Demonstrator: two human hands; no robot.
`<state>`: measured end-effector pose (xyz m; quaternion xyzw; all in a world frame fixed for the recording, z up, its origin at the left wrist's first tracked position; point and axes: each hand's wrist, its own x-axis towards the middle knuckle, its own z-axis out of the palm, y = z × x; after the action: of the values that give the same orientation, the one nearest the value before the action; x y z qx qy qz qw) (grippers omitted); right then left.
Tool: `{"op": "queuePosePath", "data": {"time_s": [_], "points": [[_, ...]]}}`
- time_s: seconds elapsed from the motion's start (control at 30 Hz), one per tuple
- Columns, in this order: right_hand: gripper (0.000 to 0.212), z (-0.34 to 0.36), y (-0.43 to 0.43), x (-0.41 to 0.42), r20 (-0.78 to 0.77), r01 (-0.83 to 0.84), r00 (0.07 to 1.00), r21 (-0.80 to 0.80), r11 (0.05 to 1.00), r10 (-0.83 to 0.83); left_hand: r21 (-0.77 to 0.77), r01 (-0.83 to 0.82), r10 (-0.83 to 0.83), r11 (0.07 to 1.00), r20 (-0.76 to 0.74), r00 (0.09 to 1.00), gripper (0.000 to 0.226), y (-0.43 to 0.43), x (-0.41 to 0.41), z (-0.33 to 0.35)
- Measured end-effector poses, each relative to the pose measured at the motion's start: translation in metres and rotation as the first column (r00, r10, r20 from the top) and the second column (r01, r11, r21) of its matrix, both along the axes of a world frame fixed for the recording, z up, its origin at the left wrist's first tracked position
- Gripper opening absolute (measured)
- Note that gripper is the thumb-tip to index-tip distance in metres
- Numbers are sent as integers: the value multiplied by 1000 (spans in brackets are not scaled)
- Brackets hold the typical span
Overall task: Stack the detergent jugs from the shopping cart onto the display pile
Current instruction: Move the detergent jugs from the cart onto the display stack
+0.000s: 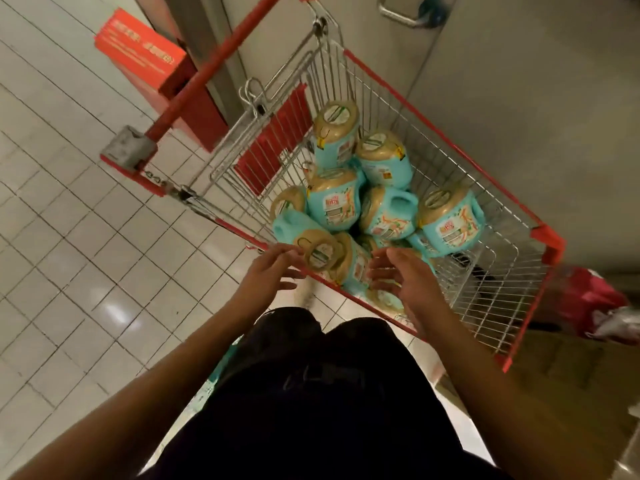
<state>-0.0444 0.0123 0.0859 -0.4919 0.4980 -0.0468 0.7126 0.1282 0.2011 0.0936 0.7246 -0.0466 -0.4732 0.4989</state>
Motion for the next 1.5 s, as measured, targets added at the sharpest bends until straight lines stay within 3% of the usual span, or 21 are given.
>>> {"op": "queuePosePath", "data": {"time_s": [0.17, 0.33, 0.47, 0.6, 0.73, 0.8, 0.9, 1.03, 1.17, 1.37, 1.5], "points": [[27, -25, -23, 39, -59, 65, 996, 18, 998, -64, 50, 109, -110, 993, 9, 994, 21, -44, 54, -21], [24, -66, -40, 74, -147, 71, 987, 86, 994, -58, 222, 125, -140, 967, 51, 989, 16, -75, 85, -68], [27, -104, -51, 100, -223, -41, 973, 100, 994, 63, 368, 188, -222, 911, 53, 974, 19, -93, 100, -103], [26, -140, -55, 118, -284, -119, 946, 150, 981, 158, 516, 168, -255, 840, 102, 962, 41, -96, 112, -130], [27, -168, -64, 132, -304, -192, 924, 159, 969, 233, 571, 118, -167, 812, 35, 985, 59, -95, 109, -155], [22, -176, -70, 140, -310, -211, 918, 143, 967, 246, 564, 32, -5, 825, -50, 999, 66, -104, 104, -164], [10, -181, -76, 149, -299, -240, 914, 141, 960, 273, 562, -76, 188, 824, -143, 972, 69, -115, 100, -174], [27, -191, -76, 157, -311, -390, 858, 122, 912, 409, 622, -157, 329, 767, -170, 929, 68, -115, 102, -190], [18, -188, -71, 167, -308, -509, 804, 87, 856, 509, 618, -173, 407, 767, -260, 876, 65, -114, 108, -196], [20, -176, -79, 176, -249, -538, 817, -6, 843, 520, 544, -87, 304, 835, -324, 896, 49, -113, 122, -164], [27, -160, -95, 191, -120, -558, 829, -155, 815, 545, 436, 138, 19, 889, -337, 941, 44, -119, 143, -120]]}}
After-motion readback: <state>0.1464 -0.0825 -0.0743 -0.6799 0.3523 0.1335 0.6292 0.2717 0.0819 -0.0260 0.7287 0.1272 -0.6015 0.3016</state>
